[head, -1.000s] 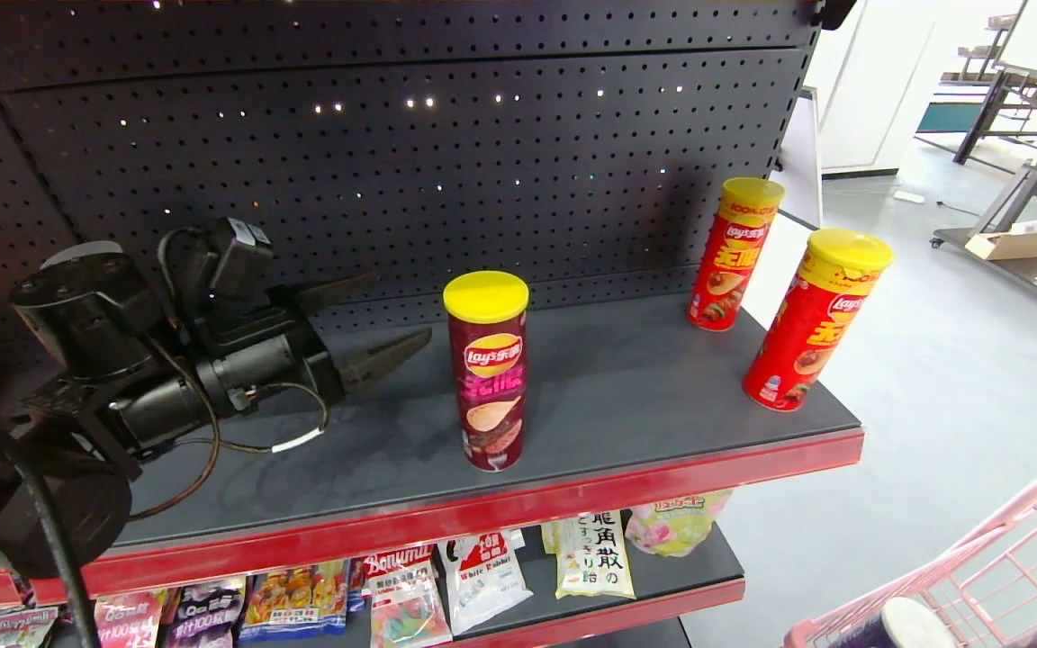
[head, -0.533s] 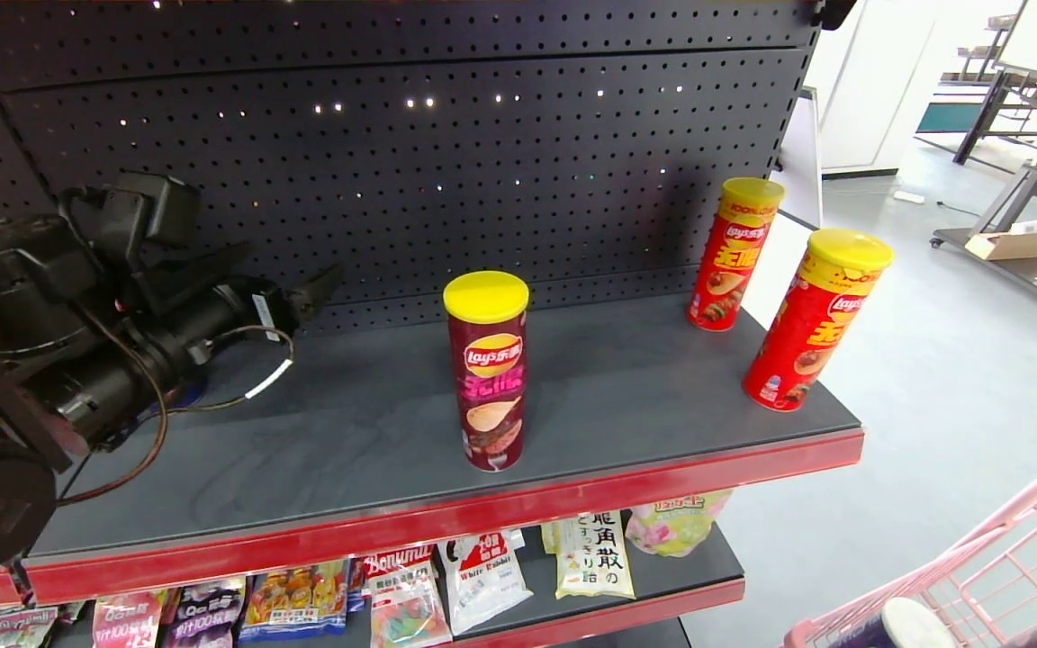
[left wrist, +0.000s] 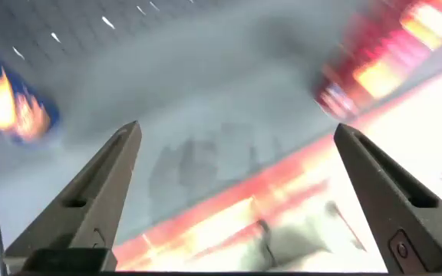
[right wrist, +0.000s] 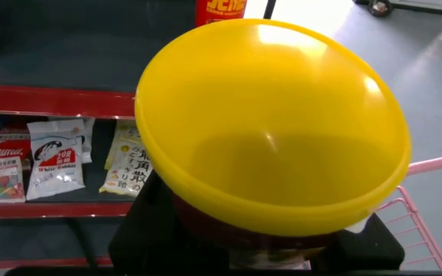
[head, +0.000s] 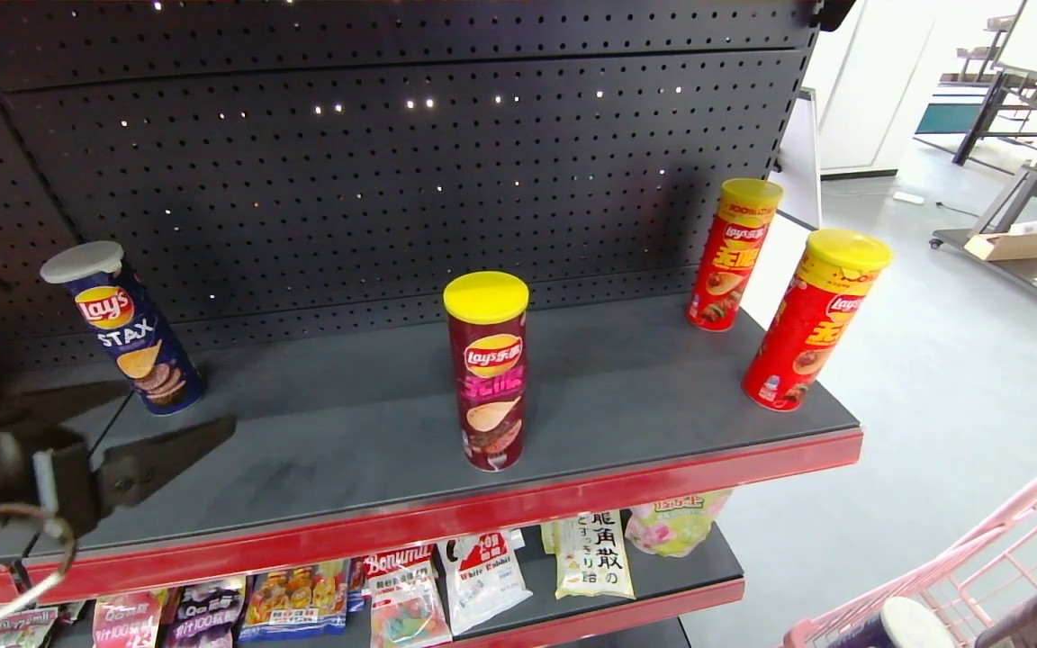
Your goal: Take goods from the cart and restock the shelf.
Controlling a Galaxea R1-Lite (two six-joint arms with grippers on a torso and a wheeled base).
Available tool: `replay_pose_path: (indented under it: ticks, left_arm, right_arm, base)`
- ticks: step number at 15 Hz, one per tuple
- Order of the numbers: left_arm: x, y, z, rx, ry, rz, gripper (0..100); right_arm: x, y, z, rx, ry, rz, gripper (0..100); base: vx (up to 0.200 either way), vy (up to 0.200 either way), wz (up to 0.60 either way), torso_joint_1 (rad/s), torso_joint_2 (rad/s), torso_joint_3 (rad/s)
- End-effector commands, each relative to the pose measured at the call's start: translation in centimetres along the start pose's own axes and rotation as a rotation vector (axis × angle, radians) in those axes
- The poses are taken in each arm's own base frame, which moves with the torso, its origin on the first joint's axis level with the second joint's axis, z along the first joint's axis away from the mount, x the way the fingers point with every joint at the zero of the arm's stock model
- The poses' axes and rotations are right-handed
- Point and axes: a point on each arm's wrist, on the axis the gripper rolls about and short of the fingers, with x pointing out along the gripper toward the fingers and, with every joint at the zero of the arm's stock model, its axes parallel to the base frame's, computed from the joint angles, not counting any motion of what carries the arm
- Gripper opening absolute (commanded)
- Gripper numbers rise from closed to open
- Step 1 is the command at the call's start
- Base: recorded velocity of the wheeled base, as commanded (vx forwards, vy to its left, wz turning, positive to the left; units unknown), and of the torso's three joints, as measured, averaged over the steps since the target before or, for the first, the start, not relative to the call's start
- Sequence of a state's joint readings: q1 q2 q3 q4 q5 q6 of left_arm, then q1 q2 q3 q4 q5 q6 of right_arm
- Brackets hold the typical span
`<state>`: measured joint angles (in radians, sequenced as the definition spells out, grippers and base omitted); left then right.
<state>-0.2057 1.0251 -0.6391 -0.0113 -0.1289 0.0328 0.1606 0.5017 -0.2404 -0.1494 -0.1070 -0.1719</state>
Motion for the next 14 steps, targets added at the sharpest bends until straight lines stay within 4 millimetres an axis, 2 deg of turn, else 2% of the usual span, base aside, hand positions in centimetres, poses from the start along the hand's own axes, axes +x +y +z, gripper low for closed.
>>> replay_pose_path:
  ticks: [1, 2, 5, 11, 14]
  left_arm:
    - [-7.8, -1.3, -4.2, 0.020, -0.101, -0.084, 100]
    - [-9.1, -1.6, -5.7, 0.046, -0.133, -0.095, 100]
    - [-11.8, -2.0, -9.9, 0.092, -0.067, -0.106, 100]
    - [-11.5, -1.8, -12.5, 0.095, -0.099, 0.021, 100]
    - [-11.4, -1.8, -12.7, 0.115, -0.092, 0.030, 100]
  right_arm:
    - [2.8, 0.1, 1.9, -0.022, 0.086, 0.048, 0]
    - [2.8, 0.2, 1.9, -0.040, 0.089, 0.071, 0]
    - [2.8, 0.3, 1.7, -0.108, 0.087, 0.117, 0]
    - [2.8, 0.3, 1.7, -0.109, 0.082, 0.117, 0]
    - [2.8, 0.3, 1.8, -0.109, 0.078, 0.118, 0]
  base:
    - [0.000, 0.000, 0.00, 0.000, 0.00, 0.000]
    - [0.000, 0.000, 0.00, 0.000, 0.00, 0.000]
    - [0.000, 0.000, 0.00, 0.000, 0.00, 0.000]
    - [0.000, 0.000, 0.00, 0.000, 0.00, 0.000]
    - [0.000, 0.000, 0.60, -0.002, 0.00, 0.001]
